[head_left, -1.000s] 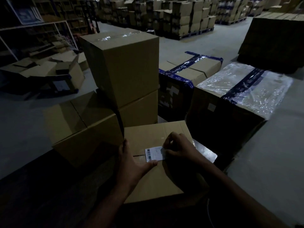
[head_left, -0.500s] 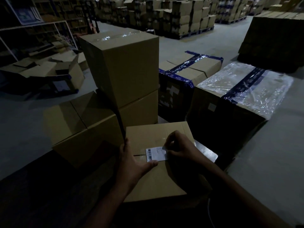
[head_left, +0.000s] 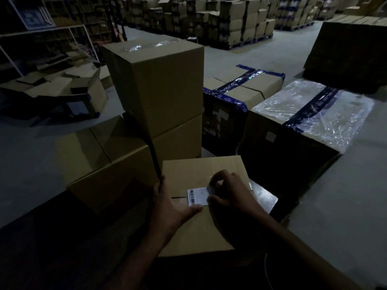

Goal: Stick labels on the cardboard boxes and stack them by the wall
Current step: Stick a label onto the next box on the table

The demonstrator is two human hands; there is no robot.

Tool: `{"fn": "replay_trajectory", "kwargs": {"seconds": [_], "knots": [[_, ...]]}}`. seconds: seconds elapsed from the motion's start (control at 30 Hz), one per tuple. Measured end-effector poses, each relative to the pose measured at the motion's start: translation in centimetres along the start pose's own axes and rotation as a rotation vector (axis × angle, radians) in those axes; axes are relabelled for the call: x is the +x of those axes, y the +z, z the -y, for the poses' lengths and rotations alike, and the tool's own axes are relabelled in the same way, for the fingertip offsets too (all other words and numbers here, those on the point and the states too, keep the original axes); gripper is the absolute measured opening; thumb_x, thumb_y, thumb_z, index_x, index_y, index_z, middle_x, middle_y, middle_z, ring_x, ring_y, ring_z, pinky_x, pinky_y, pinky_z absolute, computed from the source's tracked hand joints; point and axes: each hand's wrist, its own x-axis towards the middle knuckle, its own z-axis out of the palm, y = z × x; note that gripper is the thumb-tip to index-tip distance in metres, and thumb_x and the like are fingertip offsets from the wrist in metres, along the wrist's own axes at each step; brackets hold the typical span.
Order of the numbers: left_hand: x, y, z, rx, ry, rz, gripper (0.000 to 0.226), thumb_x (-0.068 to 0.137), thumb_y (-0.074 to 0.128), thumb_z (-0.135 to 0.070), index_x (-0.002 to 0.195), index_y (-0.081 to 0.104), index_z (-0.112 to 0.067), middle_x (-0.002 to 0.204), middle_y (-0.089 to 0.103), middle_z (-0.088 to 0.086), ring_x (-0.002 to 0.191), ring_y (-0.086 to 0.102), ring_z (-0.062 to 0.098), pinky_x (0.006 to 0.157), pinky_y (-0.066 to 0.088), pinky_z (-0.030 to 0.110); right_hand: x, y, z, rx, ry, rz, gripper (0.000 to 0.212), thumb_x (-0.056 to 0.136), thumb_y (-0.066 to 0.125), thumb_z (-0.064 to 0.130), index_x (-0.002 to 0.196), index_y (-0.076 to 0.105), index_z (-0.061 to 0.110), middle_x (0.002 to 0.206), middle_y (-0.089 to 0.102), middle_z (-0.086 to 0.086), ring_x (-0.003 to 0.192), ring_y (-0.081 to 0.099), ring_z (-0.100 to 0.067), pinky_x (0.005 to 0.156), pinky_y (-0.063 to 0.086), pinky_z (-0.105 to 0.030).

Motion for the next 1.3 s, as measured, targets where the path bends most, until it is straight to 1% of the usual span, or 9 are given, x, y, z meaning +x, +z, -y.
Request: {"fn": "replay_trajectory", "kwargs": {"seconds": [0.07,0.2,0.5,0.67,0.83,0.93,1.03,1.13,1.3], "knots": [[-0.1,0.0,-0.1,-0.005,0.002,0.001,0.137,0.053,0.090,-0.061,0.159,0.008,-0.031,0.162,0.015,-0.007,0.145,0.028,0.022,0.111,0.040,0.051,-0.2,0.5,0.3,-0.007,0.030,-0.048,0.037,0.078,0.078,0.033,0.103,0.050,0.031,0.101,0.042,0.016,0.086,0.050,0.003,0.062,0.042,-0.005],[-0.2,0.0,-0.1,-0.007,0.010,0.002,0.138,0.053,0.089,-0.062,0.159,0.006,-0.031,0.164,0.012,-0.007,0.146,0.026,0.023,0.112,0.038,0.050,1.2,-0.4,0.0,0.110,0.003,0.082,0.041,0.075,0.082,0.022,0.096,0.047,0.027,0.104,0.061,0.003,0.096,0.065,-0.013,0.073,0.058,-0.025],[0.0,0.0,0.1,0.017,0.005,0.000,0.140,0.051,0.088,-0.066,0.159,0.006,-0.032,0.162,0.016,-0.006,0.146,0.028,0.024,0.110,0.041,0.053,1.5,-1.1,0.5,0.185,0.039,0.122,0.037,0.079,0.077,0.007,0.099,0.048,0.020,0.100,0.058,0.011,0.097,0.063,-0.009,0.070,0.054,-0.014],[-0.1,0.0,0.3,0.012,0.009,-0.007,0.141,0.050,0.087,-0.069,0.158,0.003,-0.034,0.164,0.013,-0.007,0.148,0.025,0.024,0.112,0.038,0.055,1.4,-1.5,0.6,0.258,0.051,0.144,0.041,0.077,0.080,0.010,0.104,0.052,0.023,0.103,0.060,0.007,0.093,0.064,-0.010,0.069,0.052,-0.015],[-0.2,-0.1,0.1,-0.001,0.001,0.006,0.140,0.053,0.088,-0.065,0.159,0.002,-0.034,0.165,0.009,-0.008,0.149,0.021,0.023,0.113,0.037,0.054,1.3,-2.2,1.9,0.117,0.087,0.265,0.047,0.085,0.074,0.025,0.126,0.052,0.020,0.112,0.056,0.008,0.100,0.057,-0.005,0.073,0.049,-0.014],[-0.2,-0.3,0.2,-0.023,0.011,0.020,0.140,0.051,0.088,-0.066,0.159,0.004,-0.035,0.164,0.010,-0.010,0.148,0.024,0.022,0.112,0.038,0.052,1.7,-2.5,3.2,-0.057,0.086,0.302,0.035,0.089,0.068,0.032,0.119,0.061,0.016,0.111,0.063,0.002,0.095,0.059,-0.008,0.077,0.050,-0.019],[-0.1,-0.8,0.4,-0.049,0.022,0.076,0.146,0.045,0.092,-0.064,0.158,0.004,-0.037,0.164,0.013,-0.013,0.146,0.028,0.019,0.112,0.039,0.047,2.3,-2.6,3.7,-0.052,0.140,0.325,0.021,0.091,0.065,0.032,0.102,0.065,0.015,0.091,0.061,0.006,0.081,0.058,-0.006,0.065,0.044,-0.017],[0.0,-1.8,1.0,-0.133,0.027,0.165,0.152,0.036,0.095,-0.062,0.156,0.004,-0.045,0.161,0.019,-0.015,0.141,0.033,0.013,0.110,0.042,0.044,2.5,-2.4,3.4,0.109,0.205,0.332,0.012,0.094,0.062,0.029,0.092,0.067,0.017,0.093,0.067,0.003,0.090,0.065,-0.013,0.069,0.048,-0.019],[0.5,-2.5,1.3,-0.121,0.027,0.219,0.155,0.032,0.094,-0.066,0.157,0.003,-0.045,0.163,0.017,-0.014,0.142,0.034,0.014,0.110,0.042,0.046,0.9,-3.2,2.9,0.662,0.321,0.219,0.016,0.091,0.065,0.031,0.092,0.070,0.016,0.093,0.072,0.004,0.088,0.069,-0.012,0.069,0.054,-0.024]]}}
